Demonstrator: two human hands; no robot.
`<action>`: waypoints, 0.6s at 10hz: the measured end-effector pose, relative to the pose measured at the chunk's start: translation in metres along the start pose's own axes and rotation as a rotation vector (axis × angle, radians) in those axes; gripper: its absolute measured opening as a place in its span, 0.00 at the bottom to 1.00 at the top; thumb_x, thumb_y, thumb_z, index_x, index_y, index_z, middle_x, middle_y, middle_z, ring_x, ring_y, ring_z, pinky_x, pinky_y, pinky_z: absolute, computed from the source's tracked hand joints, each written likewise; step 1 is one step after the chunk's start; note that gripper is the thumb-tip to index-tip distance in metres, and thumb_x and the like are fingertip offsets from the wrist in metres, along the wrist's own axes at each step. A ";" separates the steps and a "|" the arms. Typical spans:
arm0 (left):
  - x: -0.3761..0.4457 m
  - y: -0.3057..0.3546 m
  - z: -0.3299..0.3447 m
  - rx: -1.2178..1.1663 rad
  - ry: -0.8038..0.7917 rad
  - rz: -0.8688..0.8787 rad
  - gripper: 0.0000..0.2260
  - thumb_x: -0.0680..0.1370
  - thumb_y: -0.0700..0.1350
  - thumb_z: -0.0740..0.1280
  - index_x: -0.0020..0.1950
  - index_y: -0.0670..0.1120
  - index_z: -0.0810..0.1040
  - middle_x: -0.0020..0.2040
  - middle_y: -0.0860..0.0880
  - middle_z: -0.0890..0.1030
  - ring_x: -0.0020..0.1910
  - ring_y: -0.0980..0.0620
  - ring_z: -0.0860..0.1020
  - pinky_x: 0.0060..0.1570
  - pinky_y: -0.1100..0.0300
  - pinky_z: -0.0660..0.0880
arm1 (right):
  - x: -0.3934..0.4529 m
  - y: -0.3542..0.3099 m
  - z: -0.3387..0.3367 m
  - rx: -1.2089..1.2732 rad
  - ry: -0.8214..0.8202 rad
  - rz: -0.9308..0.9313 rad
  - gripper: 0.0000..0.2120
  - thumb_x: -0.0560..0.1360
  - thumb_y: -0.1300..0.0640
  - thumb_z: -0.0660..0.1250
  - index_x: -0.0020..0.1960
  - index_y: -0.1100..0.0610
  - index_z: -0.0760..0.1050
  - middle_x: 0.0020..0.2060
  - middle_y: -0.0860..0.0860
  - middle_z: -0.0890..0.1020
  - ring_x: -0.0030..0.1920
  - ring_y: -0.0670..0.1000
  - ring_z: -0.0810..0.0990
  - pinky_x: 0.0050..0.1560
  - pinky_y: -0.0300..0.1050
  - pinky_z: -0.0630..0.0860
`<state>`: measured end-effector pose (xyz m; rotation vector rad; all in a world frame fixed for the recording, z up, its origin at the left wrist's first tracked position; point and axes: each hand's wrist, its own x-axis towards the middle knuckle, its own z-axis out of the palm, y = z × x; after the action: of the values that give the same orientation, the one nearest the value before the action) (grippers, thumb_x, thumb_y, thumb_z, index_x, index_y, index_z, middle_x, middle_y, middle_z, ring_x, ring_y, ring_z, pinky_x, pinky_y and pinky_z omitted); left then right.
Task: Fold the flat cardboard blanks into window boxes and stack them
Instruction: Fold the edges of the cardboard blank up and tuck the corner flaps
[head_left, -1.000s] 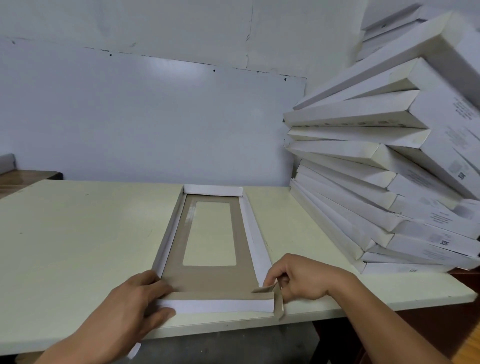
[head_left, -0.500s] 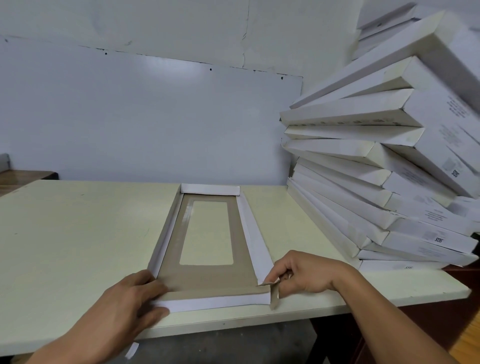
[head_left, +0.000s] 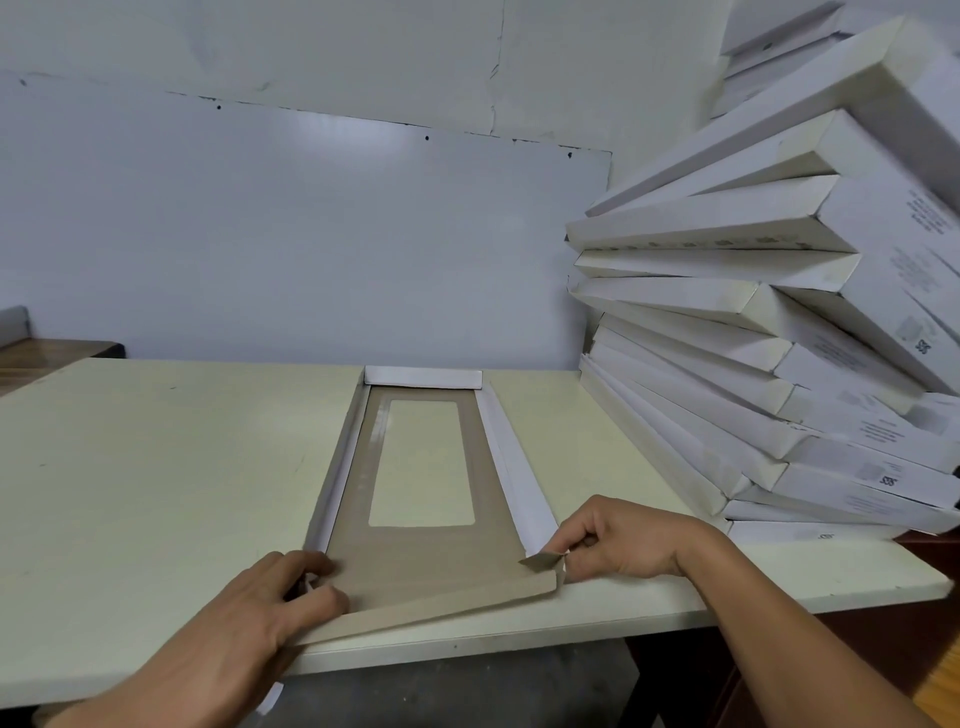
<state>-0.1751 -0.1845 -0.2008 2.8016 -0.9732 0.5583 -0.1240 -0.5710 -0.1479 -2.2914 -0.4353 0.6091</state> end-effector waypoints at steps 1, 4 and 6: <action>0.000 -0.001 0.001 0.023 -0.032 -0.016 0.17 0.68 0.52 0.55 0.56 0.59 0.70 0.49 0.56 0.83 0.43 0.58 0.82 0.36 0.75 0.67 | 0.001 0.002 0.001 0.050 0.000 0.006 0.15 0.71 0.48 0.72 0.57 0.47 0.84 0.56 0.45 0.85 0.60 0.46 0.81 0.68 0.47 0.73; -0.003 -0.008 0.001 -0.101 -0.024 -0.026 0.16 0.75 0.47 0.65 0.55 0.67 0.67 0.64 0.62 0.69 0.55 0.61 0.71 0.52 0.69 0.69 | 0.003 0.007 0.003 0.079 0.050 -0.024 0.10 0.75 0.50 0.72 0.53 0.51 0.85 0.45 0.57 0.84 0.46 0.47 0.77 0.58 0.49 0.76; -0.001 -0.007 -0.002 -0.027 -0.099 -0.032 0.14 0.71 0.50 0.62 0.54 0.66 0.68 0.58 0.57 0.75 0.45 0.61 0.74 0.41 0.71 0.72 | 0.000 0.005 0.004 0.048 0.052 -0.067 0.10 0.78 0.49 0.68 0.40 0.42 0.83 0.33 0.41 0.77 0.37 0.44 0.73 0.45 0.38 0.70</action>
<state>-0.1722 -0.1781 -0.1988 2.8394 -0.9434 0.4036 -0.1252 -0.5720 -0.1538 -2.2327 -0.4654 0.5207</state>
